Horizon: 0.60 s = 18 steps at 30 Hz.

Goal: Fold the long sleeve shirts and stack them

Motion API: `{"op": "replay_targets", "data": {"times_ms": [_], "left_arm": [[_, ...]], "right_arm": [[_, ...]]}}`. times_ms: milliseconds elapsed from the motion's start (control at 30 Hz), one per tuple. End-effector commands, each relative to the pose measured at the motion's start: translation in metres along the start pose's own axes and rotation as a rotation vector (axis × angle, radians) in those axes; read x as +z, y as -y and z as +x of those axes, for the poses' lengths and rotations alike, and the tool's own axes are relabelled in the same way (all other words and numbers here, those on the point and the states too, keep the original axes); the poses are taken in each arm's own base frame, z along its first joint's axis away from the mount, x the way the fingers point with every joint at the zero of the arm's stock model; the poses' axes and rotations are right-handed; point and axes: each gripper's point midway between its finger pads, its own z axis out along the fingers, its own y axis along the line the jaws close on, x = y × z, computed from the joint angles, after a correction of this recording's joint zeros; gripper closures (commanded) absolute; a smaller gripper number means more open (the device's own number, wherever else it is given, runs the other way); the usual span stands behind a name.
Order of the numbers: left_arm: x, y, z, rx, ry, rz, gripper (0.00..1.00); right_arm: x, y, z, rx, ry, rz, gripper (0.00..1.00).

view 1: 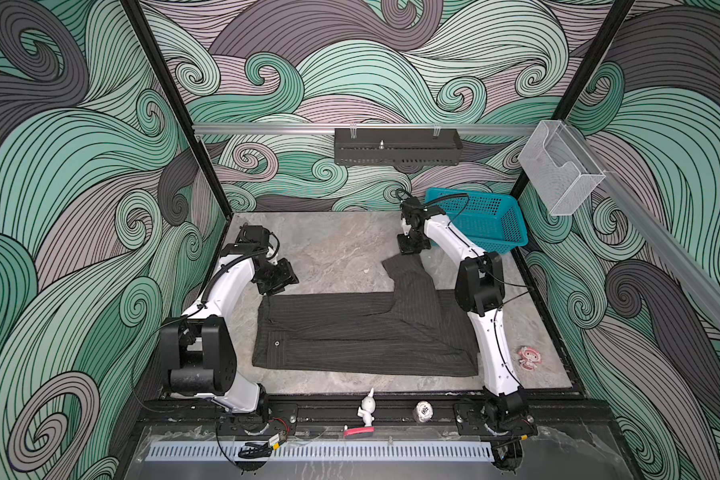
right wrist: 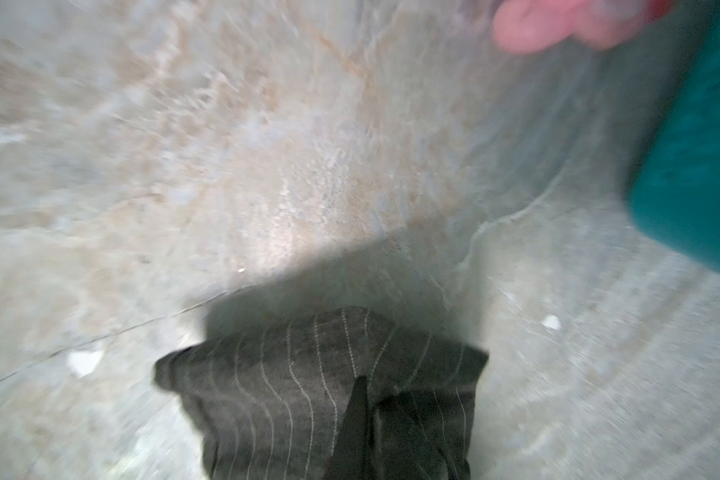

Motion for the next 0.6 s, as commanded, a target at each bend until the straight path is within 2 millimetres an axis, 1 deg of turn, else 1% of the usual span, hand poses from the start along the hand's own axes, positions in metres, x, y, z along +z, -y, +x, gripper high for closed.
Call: {"op": "replay_targets", "data": {"times_ms": [0, 33, 100, 133, 200, 233, 300, 367, 400, 467, 567], "left_arm": [[-0.017, 0.009, -0.001, 0.024, 0.023, 0.021, 0.47], [-0.019, 0.01, -0.001, 0.023, 0.027, 0.025, 0.47], [-0.023, 0.013, -0.002, 0.025, 0.04, 0.035, 0.47], [-0.025, 0.014, -0.002, 0.024, 0.044, 0.038, 0.47], [-0.029, 0.015, -0.001, 0.024, 0.05, 0.046, 0.47], [-0.031, 0.016, 0.0, 0.024, 0.053, 0.049, 0.47], [-0.036, 0.018, 0.001, 0.024, 0.061, 0.059, 0.47], [-0.036, 0.017, 0.003, 0.017, 0.058, 0.057, 0.47], [-0.045, 0.019, 0.003, 0.021, 0.084, 0.067, 0.47], [-0.051, 0.018, 0.005, 0.016, 0.095, 0.066, 0.47], [-0.058, 0.016, 0.009, 0.009, 0.108, 0.061, 0.47]], "right_arm": [[-0.103, -0.009, -0.03, -0.06, 0.238, -0.007, 1.0], [-0.116, -0.014, -0.028, -0.081, 0.27, -0.013, 1.0], [-0.14, -0.024, -0.017, -0.115, 0.338, -0.009, 1.0], [-0.148, -0.029, -0.01, -0.129, 0.36, -0.015, 1.0], [-0.156, -0.042, 0.014, -0.152, 0.383, -0.012, 1.0], [-0.157, -0.049, 0.025, -0.167, 0.388, -0.01, 1.0], [-0.157, -0.064, 0.054, -0.194, 0.393, 0.008, 1.0], [-0.15, -0.082, 0.086, -0.213, 0.385, 0.016, 1.0], [-0.147, -0.092, 0.101, -0.215, 0.388, 0.017, 1.0], [-0.143, -0.11, 0.131, -0.211, 0.396, 0.011, 1.0], [-0.131, -0.136, 0.178, -0.243, 0.379, 0.029, 1.0]]}}
